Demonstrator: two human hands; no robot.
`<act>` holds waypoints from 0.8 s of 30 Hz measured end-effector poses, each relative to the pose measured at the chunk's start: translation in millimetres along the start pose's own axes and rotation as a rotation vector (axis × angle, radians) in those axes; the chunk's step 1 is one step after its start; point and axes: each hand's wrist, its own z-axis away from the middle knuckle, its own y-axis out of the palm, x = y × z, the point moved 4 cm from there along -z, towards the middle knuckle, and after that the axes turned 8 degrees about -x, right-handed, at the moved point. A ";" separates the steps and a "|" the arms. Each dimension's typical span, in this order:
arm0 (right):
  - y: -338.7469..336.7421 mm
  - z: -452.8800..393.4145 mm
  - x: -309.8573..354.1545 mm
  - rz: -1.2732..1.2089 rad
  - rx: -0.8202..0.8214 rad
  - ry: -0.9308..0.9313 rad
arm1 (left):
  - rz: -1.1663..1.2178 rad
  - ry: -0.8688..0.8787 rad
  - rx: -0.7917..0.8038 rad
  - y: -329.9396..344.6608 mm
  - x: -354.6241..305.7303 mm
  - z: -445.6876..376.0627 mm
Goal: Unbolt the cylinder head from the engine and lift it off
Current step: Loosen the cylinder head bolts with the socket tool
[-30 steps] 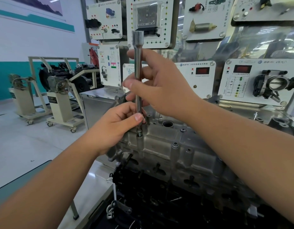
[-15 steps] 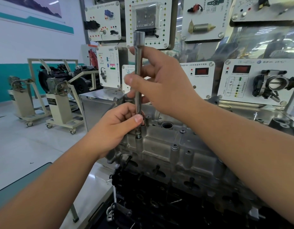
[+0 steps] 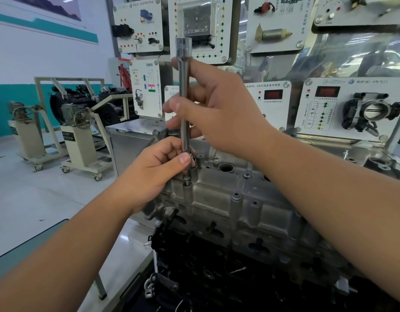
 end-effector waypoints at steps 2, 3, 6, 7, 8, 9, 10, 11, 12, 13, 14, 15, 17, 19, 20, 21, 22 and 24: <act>2.3 0.6 -0.1 0.030 0.045 0.006 | 0.001 -0.022 0.019 -0.4 0.0 1.0; 3.4 1.2 -0.4 0.041 0.052 0.011 | 0.006 -0.033 0.028 -0.6 -0.4 1.3; 5.1 2.7 -2.2 0.041 0.022 0.012 | 0.013 -0.022 0.023 -0.9 -1.2 -0.2; 4.2 2.6 -2.2 0.039 -0.006 0.007 | 0.010 -0.012 0.005 -0.5 -1.1 -1.2; 2.7 2.3 -2.2 0.036 -0.035 0.000 | 0.002 -0.003 -0.013 -0.5 -0.3 -2.0; 0.9 1.7 -2.0 0.033 -0.054 -0.007 | -0.011 0.003 -0.026 -0.4 0.9 -2.6; -0.1 1.3 -1.7 0.027 -0.055 -0.008 | -0.021 0.006 -0.031 -0.6 1.7 -2.4; -0.1 1.0 -1.5 0.023 -0.036 -0.004 | -0.025 0.005 -0.025 -0.7 1.9 -1.9; 0.7 0.9 -1.3 0.025 -0.002 -0.001 | -0.021 -0.002 -0.010 -1.1 1.6 -0.8; 2.1 0.9 -1.1 0.036 0.032 0.000 | -0.011 -0.018 0.006 -1.8 1.5 0.2; 3.2 1.1 -1.0 0.048 0.057 0.003 | -0.001 -0.035 0.019 -2.7 1.6 0.8; 4.2 1.4 -0.9 0.056 0.074 0.008 | 0.008 -0.044 0.026 -3.7 1.5 1.0; 5.7 2.7 -1.1 0.052 0.086 0.010 | 0.023 -0.045 0.021 -4.5 1.1 0.4; 5.7 3.8 -1.4 0.055 0.047 -0.005 | 0.019 -0.025 0.002 -4.4 0.4 -1.0; 4.8 4.0 -1.6 0.058 0.016 -0.016 | 0.013 -0.013 -0.001 -3.5 0.2 -1.5; 3.5 3.9 -1.8 0.055 -0.012 -0.022 | 0.009 -0.007 -0.002 -2.4 0.0 -1.7; 2.4 3.5 -2.1 0.043 -0.027 -0.022 | 0.005 -0.005 -0.001 -1.7 0.0 -1.5; 2.4 2.3 -2.2 0.011 0.003 -0.003 | 0.001 -0.013 0.005 -1.4 0.7 -0.4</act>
